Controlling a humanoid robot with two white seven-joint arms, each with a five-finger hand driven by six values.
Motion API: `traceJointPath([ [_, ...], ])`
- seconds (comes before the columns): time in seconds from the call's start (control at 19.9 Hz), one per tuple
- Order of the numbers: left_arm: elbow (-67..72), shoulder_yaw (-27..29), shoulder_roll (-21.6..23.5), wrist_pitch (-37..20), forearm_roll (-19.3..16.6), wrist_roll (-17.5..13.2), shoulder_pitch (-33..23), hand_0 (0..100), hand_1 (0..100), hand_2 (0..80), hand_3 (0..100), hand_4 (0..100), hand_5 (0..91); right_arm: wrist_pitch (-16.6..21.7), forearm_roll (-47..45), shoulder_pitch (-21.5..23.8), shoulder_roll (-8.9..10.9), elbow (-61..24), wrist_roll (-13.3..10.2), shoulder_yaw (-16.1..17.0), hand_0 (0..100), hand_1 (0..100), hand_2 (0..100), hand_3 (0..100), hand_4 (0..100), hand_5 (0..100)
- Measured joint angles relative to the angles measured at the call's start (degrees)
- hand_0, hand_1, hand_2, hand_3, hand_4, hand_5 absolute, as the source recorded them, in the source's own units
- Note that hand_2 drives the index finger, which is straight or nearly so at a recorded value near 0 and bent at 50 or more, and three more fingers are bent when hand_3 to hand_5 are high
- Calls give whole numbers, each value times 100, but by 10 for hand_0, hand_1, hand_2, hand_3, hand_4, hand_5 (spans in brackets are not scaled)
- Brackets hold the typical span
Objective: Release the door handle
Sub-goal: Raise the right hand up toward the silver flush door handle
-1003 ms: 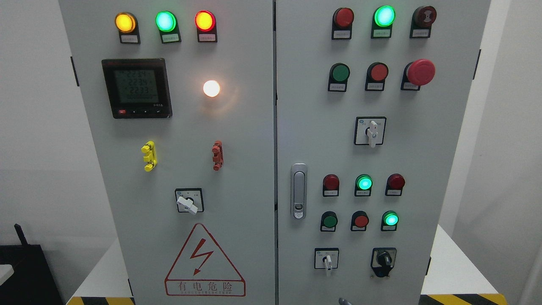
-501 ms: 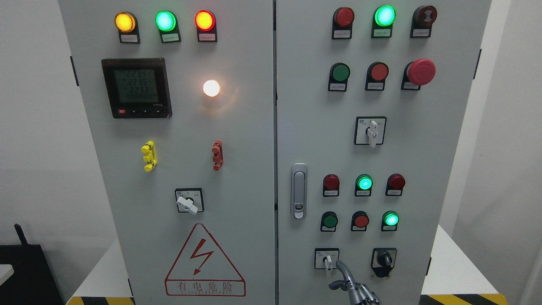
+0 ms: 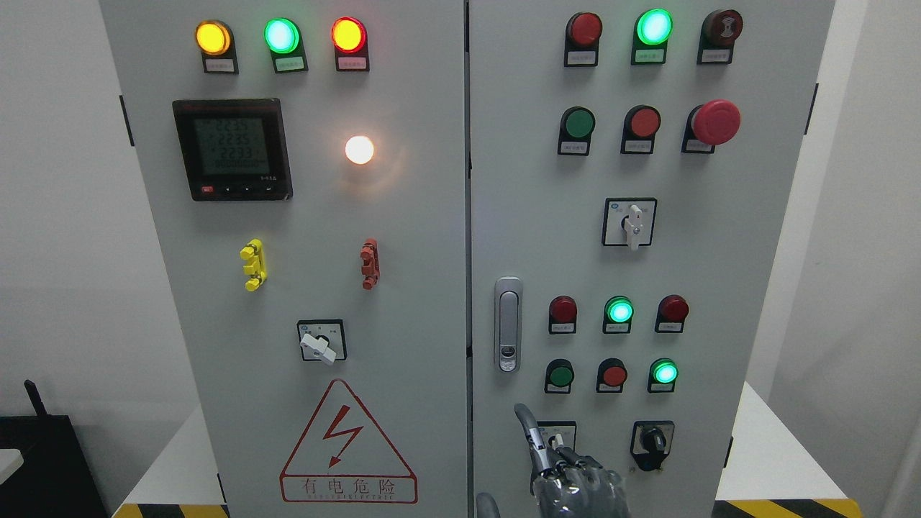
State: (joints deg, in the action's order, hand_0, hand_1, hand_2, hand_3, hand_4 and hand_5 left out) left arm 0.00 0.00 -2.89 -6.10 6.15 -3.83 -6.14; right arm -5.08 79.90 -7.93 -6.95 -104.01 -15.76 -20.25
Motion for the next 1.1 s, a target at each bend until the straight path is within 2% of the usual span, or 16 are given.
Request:
traceJointPath([
  [0.35,0,0,0,0,0,0,0,120,389,0,0,0,0,-318,194,-504,-37,345,261,-189,321,352,0,1000,1000,1000],
  [1.1,0,0,0,0,0,0,-2,120,389,0,0,0,0,-645,193,-863,-67,773,296,-169,340,342,0,1000,1000,1000],
])
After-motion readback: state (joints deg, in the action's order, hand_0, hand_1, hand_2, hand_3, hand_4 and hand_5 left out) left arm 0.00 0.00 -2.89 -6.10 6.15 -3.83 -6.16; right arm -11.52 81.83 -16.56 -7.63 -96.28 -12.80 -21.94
